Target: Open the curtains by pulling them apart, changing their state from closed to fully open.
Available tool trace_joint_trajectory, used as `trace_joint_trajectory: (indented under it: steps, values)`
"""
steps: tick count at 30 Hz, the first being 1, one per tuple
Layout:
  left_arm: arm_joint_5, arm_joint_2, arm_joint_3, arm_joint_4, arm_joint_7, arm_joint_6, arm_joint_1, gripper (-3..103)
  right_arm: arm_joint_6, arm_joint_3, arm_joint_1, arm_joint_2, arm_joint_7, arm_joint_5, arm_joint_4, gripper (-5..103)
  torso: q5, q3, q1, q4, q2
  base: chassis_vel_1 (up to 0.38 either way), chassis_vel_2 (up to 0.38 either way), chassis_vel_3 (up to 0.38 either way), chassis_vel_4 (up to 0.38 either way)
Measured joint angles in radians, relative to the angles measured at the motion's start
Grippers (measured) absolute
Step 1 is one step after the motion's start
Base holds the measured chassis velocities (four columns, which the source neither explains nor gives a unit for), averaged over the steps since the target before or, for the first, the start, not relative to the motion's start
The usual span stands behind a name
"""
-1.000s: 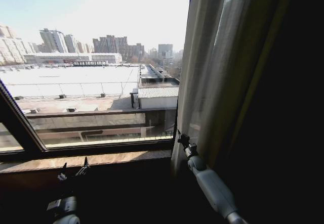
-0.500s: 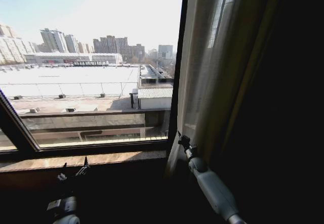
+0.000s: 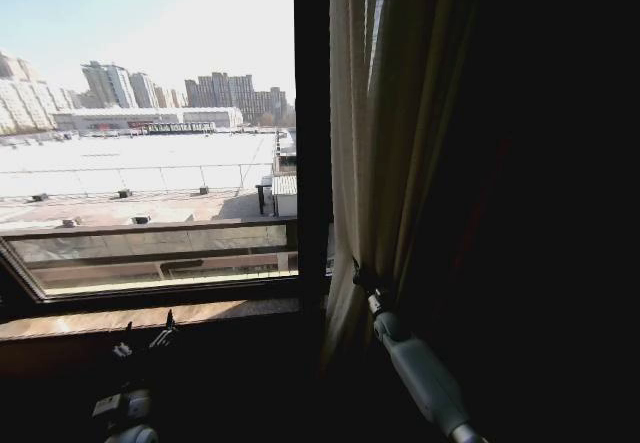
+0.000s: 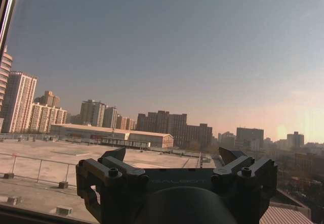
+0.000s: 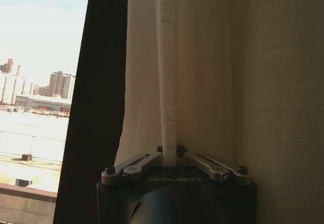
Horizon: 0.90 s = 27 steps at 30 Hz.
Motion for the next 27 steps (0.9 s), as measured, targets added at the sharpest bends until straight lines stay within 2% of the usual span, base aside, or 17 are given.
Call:
trace_joint_trajectory:
  steps: [4,5,6,9,10,13,15,16,19,23,27]
  values:
    - [0.000,0.000,0.000,0.000,-0.001,0.000,0.000,100,-0.026,-0.002,0.014,0.015,0.055,-0.011,-0.027,0,-0.0015,0.000,0.000,0.0010,0.000,0.000,0.000,0.000,0.000]
    - [0.000,0.000,-0.001,0.000,-0.001,0.000,0.000,100,-0.048,0.004,0.025,0.017,0.103,-0.016,-0.041,0,-0.0008,0.000,0.000,0.0013,0.000,0.077,0.064,-0.040,-0.040]
    - [0.000,0.000,-0.001,0.000,-0.001,0.000,0.000,100,-0.048,0.004,0.025,0.017,0.103,-0.016,-0.041,0,-0.0008,0.000,0.000,0.0013,0.000,0.077,0.064,-0.040,-0.040]
    - [0.000,0.000,-0.001,0.000,-0.001,0.000,0.000,100,-0.085,0.034,0.051,0.014,0.200,-0.027,-0.082,0,-0.0007,0.000,0.000,0.0011,0.000,0.023,0.049,-0.016,-0.029]
    - [0.000,0.000,-0.001,0.000,-0.001,0.000,0.000,100,-0.085,0.034,0.051,0.014,0.200,-0.027,-0.082,0,-0.0007,0.000,0.000,0.0011,0.000,0.000,0.000,0.000,0.000]
    - [0.000,0.000,-0.001,0.000,-0.001,0.000,0.000,100,-0.095,0.073,0.076,-0.004,0.277,-0.055,-0.137,0,0.0001,0.000,0.000,0.0007,0.000,0.000,0.000,0.000,0.000]
    - [0.000,0.000,0.000,0.000,-0.001,0.000,0.000,100,-0.135,0.088,0.080,-0.022,0.343,-0.058,-0.142,0,-0.0003,0.000,0.000,0.0002,0.000,0.000,0.000,0.000,0.000]
    - [0.000,0.000,0.000,0.000,-0.001,0.000,0.000,100,-0.135,0.088,0.080,-0.022,0.343,-0.058,-0.142,0,-0.0003,0.000,0.000,0.0002,0.000,0.000,0.000,0.000,0.000]
    - [0.000,0.000,0.000,0.000,-0.001,0.000,0.000,100,-0.179,0.102,0.081,-0.039,0.411,-0.069,-0.144,0,-0.0003,0.000,0.000,0.0005,0.000,0.000,0.000,0.000,0.000]
    - [0.000,0.000,-0.001,0.000,-0.001,0.000,0.000,100,-0.200,0.104,0.074,-0.052,0.431,-0.072,-0.126,0,-0.0003,0.000,0.000,0.0007,0.000,0.000,0.000,0.000,0.000]
    - [0.000,0.000,0.000,0.000,-0.001,0.000,0.000,100,-0.191,0.097,0.053,-0.058,0.416,-0.070,-0.089,0,-0.0001,0.000,0.000,0.0004,0.000,0.000,0.000,0.000,0.000]
